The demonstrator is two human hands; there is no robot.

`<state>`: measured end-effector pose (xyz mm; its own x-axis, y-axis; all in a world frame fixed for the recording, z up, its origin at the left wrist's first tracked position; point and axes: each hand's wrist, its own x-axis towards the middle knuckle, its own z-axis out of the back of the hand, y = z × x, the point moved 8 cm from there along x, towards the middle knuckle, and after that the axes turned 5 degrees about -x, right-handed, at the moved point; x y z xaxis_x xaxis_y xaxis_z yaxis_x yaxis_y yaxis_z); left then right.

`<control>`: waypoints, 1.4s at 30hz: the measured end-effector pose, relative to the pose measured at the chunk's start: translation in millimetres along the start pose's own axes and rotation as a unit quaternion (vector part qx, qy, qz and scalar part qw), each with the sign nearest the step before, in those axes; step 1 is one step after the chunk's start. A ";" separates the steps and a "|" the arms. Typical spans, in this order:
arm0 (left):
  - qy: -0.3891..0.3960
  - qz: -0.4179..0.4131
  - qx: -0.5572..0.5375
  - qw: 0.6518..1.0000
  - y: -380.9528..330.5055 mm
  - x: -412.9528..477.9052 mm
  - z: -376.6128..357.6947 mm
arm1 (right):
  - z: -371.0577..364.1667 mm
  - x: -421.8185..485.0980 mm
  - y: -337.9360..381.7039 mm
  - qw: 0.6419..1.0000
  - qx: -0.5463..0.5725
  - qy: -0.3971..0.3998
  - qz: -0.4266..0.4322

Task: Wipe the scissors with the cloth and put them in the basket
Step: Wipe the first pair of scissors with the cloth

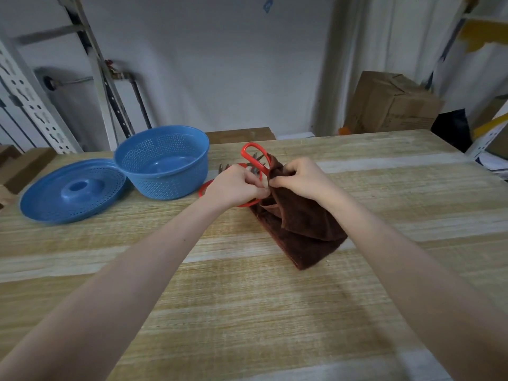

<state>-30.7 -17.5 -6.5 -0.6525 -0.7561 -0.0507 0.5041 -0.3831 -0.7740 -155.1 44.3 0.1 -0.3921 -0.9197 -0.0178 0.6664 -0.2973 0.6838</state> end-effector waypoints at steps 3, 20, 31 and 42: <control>0.004 -0.002 0.010 1.000 -2.0 0.7 -0.1 | -1.5 2.8 -1.6 0.999 0.023 0.009 -0.023; -0.006 0.003 0.017 1.000 -2.7 -1.2 1.1 | -2.7 2.8 -4.0 0.996 0.085 0.028 -0.016; -0.015 0.051 -0.021 0.998 18.7 -5.6 11.1 | 21.2 -1.2 -20.9 0.992 0.114 -0.018 -0.042; -0.012 0.040 -0.090 0.995 8.5 -7.1 7.0 | 1.8 -2.6 14.6 0.985 -0.139 -0.070 0.073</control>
<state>-17.8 -19.1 -8.3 -0.6001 -0.7933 -0.1032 0.4427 -0.2219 -0.8688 -145.4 42.7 11.4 -0.3507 -0.9190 0.1803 0.8622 -0.2417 0.4452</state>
